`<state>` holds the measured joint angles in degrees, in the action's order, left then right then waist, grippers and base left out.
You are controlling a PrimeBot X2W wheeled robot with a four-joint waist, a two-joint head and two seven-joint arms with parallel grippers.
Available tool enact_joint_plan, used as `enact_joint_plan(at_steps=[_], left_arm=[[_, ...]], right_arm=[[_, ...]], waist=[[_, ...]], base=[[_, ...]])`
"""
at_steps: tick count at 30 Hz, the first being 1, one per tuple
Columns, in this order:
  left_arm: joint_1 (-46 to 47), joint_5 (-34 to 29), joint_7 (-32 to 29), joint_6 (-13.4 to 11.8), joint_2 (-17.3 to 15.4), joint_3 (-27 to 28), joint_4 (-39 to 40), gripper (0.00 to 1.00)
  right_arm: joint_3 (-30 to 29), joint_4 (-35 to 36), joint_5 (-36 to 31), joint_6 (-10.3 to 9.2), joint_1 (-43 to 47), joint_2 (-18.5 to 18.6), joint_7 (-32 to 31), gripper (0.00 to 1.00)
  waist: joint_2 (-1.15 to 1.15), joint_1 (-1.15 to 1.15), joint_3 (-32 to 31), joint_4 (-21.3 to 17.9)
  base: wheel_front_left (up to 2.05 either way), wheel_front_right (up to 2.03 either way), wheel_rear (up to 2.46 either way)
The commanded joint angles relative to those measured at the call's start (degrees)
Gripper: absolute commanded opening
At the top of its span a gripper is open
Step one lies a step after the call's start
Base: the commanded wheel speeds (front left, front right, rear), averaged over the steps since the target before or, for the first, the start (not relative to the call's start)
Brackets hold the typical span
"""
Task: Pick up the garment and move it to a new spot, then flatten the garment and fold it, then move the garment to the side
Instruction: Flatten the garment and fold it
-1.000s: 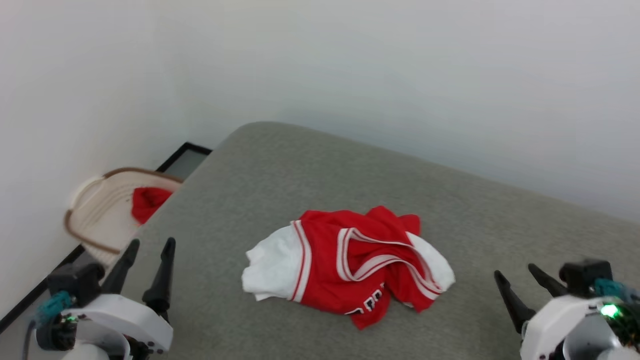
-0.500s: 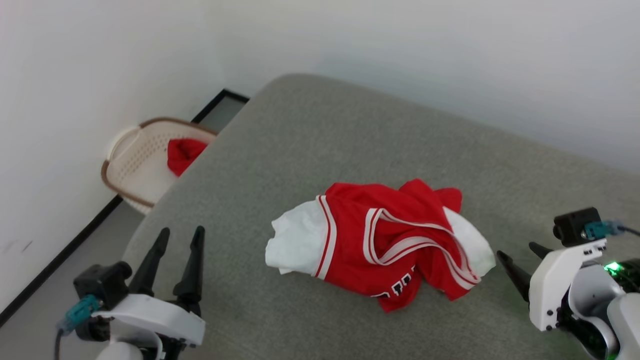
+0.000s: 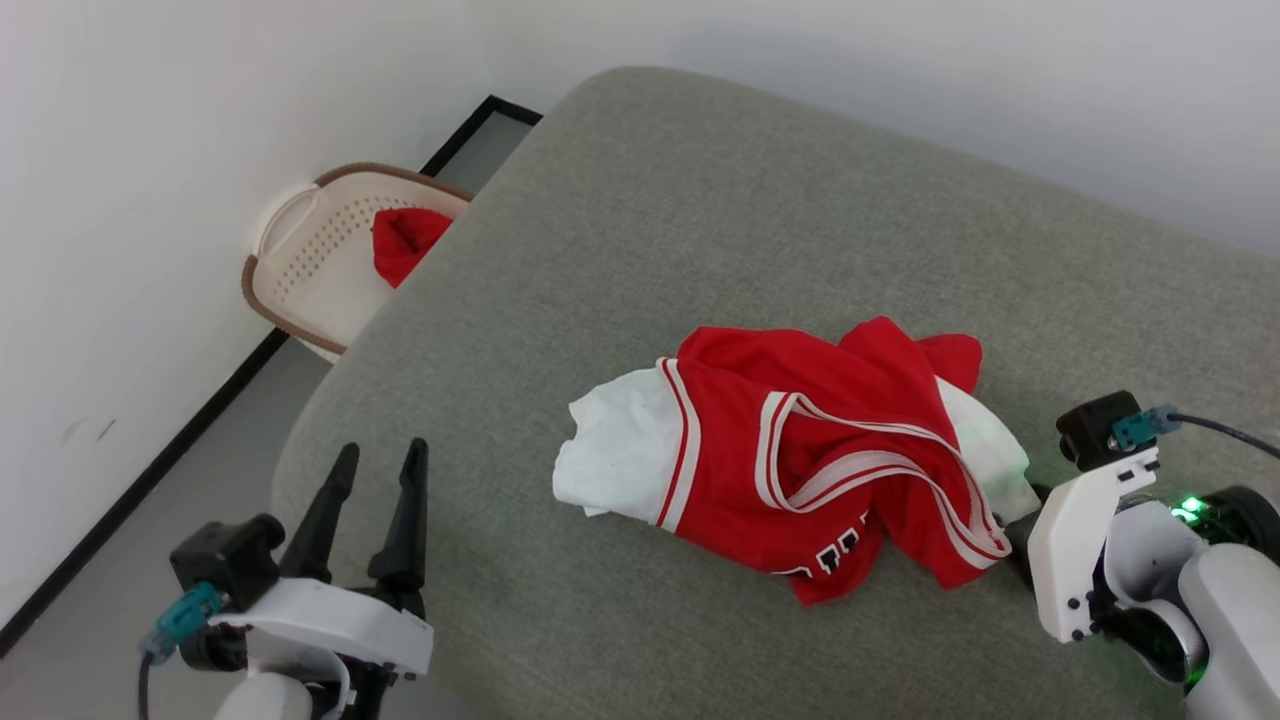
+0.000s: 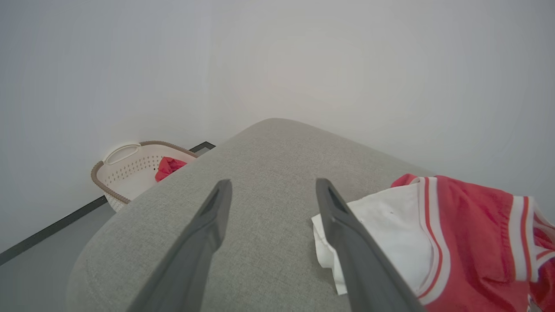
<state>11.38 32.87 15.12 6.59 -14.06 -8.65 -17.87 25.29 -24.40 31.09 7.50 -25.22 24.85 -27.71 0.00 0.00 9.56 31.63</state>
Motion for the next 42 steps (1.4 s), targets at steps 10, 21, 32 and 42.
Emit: enact_joint_plan(at_steps=[10, 21, 32, 42], left_arm=[[1.0, -1.2, 0.0, 1.0, 0.7, 0.8, -1.7, 1.00], [1.5, 0.7, 0.0, 0.9, -3.3, -3.6, -2.8, 1.00], [0.2, 2.4, 0.0, 0.9, -6.2, -4.7, -3.1, 1.00], [0.2, 2.5, 0.0, 0.9, -6.3, -5.5, -2.3, 1.00]], right_arm=[[2.4, -4.6, 0.9, -0.03, -3.2, 2.2, 4.8, 0.00], [-1.1, -3.9, 2.4, -0.03, 0.0, 6.2, 6.2, 0.00], [-7.5, 1.6, 0.9, -0.03, 5.5, 10.9, 3.0, 0.00], [-16.4, 1.7, -0.4, -0.03, 11.6, 14.7, 1.9, 0.00]], waist=[[0.00, 0.00, -1.3, -0.3], [0.00, 0.00, -6.4, -2.1], [0.00, 0.00, -9.0, -8.7], [0.00, 0.00, -8.4, -13.4]], base=[[0.00, 0.00, 0.00], [0.00, 0.00, 0.00], [0.00, 0.00, 0.00], [0.00, 0.00, 0.00]])
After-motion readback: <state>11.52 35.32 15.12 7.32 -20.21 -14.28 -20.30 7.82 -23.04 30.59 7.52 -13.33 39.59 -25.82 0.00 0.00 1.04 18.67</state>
